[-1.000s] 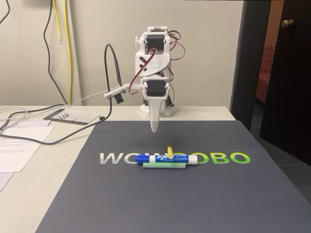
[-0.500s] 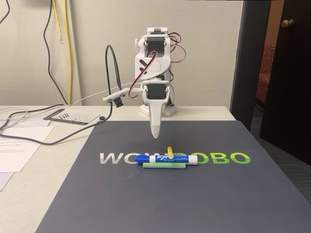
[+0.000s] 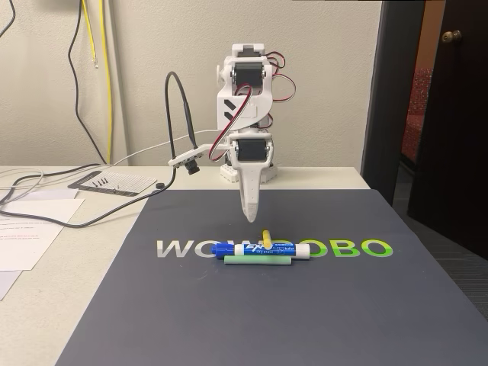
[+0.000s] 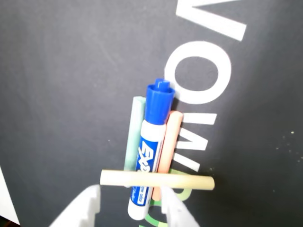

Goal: Pick up the blue marker.

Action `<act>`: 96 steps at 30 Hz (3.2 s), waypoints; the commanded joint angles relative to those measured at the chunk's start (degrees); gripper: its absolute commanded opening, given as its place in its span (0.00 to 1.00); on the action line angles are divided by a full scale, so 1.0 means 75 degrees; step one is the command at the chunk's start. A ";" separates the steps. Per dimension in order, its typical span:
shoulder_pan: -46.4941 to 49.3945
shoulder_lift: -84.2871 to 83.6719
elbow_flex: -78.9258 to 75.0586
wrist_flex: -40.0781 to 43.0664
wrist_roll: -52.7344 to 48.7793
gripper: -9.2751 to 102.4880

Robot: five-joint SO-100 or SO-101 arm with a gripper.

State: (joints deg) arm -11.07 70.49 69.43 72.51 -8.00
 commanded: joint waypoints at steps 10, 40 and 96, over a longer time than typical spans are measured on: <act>0.0270 -0.0469 -0.0352 -0.0727 -0.0152 0.24; 0.0445 -0.1125 -0.0586 -0.0504 -0.0551 0.24; 0.0105 -0.3187 -0.3457 0.1020 -0.0457 0.18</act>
State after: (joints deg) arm -10.11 47.99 50.36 76.46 -11.78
